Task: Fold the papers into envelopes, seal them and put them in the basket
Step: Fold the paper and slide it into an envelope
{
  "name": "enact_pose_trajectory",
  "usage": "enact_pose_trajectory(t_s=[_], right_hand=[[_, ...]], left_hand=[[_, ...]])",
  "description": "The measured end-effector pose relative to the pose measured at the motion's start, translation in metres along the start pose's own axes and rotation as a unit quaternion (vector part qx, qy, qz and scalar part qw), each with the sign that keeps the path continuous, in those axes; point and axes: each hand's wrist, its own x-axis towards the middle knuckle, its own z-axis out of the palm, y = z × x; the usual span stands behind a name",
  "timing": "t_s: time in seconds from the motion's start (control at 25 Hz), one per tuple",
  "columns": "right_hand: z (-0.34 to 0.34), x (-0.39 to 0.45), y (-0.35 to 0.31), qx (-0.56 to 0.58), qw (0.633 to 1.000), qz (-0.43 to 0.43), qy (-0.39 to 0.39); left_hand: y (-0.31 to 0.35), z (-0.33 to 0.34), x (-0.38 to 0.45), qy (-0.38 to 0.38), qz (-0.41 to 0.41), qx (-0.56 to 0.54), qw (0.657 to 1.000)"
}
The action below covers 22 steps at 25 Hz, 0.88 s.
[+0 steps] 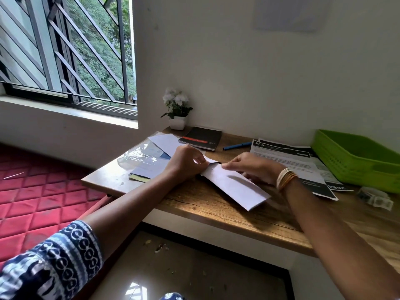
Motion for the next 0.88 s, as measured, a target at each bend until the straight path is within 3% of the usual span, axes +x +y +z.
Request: enact_pose_trajectory(t_s=[0.08,0.16,0.28,0.56,0.76,0.88], right_hand=[[-0.023,-0.013,0.004,0.038,0.992,0.03,-0.114],[-0.032,-0.015,0.01,0.112,0.984,0.039,-0.13],[-0.024,-0.007,0.009,0.156,0.985,0.044,-0.055],[0.015,0.008,0.004,0.141,0.985,0.018,0.099],[-0.012,-0.014,-0.004,0.237,0.967,0.026,-0.09],[-0.018,-0.017,-0.003,0.261,0.96,0.007,-0.099]], left_hand=[[-0.001,0.0,0.0,0.016,0.001,0.004,1.0],[-0.001,0.0,0.0,0.023,0.01,0.001,1.0],[-0.001,0.001,0.0,0.031,0.03,-0.017,0.999],[-0.002,0.003,-0.002,0.014,0.057,-0.021,0.998],[-0.001,0.0,-0.001,0.021,0.013,-0.006,1.0],[0.0,0.0,-0.001,0.027,0.012,-0.012,0.999]])
